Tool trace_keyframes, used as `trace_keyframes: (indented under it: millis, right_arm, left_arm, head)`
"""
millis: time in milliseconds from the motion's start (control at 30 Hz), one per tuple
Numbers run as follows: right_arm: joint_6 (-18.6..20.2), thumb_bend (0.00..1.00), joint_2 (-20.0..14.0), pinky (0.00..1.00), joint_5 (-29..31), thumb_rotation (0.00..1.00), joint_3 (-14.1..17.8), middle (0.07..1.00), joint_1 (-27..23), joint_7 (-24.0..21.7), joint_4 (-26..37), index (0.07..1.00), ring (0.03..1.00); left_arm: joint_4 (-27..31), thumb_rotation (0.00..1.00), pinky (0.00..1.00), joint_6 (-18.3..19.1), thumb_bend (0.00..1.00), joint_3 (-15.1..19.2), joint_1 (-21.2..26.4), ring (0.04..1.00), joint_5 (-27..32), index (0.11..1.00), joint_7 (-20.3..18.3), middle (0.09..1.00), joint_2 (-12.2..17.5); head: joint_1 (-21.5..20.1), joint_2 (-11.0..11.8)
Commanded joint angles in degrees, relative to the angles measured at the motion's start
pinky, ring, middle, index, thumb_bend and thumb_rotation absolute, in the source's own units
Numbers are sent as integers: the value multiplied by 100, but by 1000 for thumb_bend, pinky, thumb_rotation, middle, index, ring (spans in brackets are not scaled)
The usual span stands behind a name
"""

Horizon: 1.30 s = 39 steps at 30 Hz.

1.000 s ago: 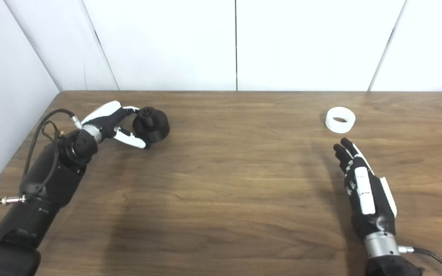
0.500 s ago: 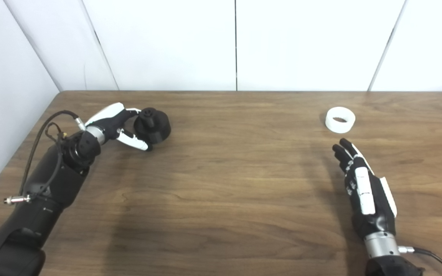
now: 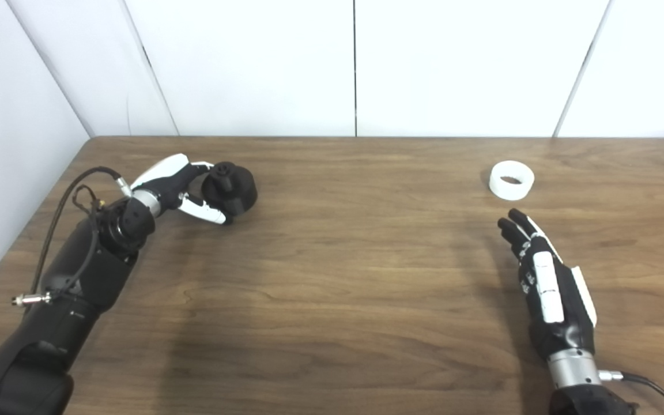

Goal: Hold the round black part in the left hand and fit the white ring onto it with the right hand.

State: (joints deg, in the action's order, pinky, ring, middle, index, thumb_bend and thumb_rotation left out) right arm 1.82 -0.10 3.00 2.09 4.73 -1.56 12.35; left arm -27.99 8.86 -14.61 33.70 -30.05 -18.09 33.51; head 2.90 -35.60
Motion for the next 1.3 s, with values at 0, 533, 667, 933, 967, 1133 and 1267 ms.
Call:
trace_keyframes:
  millis: [0,533,667,933,967,1133,1267]
  right_arm:
    - [-220,551,-29,1000,-38,916,-15,866,508,-5,163,884,926]
    - [-211,570,-28,1000,53,892,49,860,509,-9,193,874,929]
    - [-251,569,-35,1000,103,890,63,857,505,-35,177,870,926]
    - [-235,583,-50,1000,116,890,64,859,478,-43,161,869,931]
    - [-233,579,-55,1000,104,890,59,858,476,-44,161,867,929]
    - [-218,581,-47,1000,98,886,52,859,470,-38,170,863,930]
    - [-247,569,-73,1000,63,892,37,861,451,-53,162,866,929]
  left_arm:
    - [7,311,912,-103,925,48,385,1000,-83,850,210,948,123]
    - [0,263,932,-131,861,73,338,1000,-141,762,361,949,60]
    - [4,228,923,-151,842,78,322,1000,-132,708,389,943,56]
    - [45,213,906,-87,822,33,306,1000,-205,683,370,938,82]
    - [45,209,909,-97,822,39,301,1000,-196,681,372,939,82]
    - [45,190,921,-187,825,96,263,1000,-92,667,376,935,81]
    - [171,188,910,-179,824,62,183,1000,-112,668,330,939,92]
  head:
    - [0,-6]
    - [5,-2]
    - [12,-2]
    - [18,-8]
    - [19,-9]
    - [21,-11]
    - [22,-23]
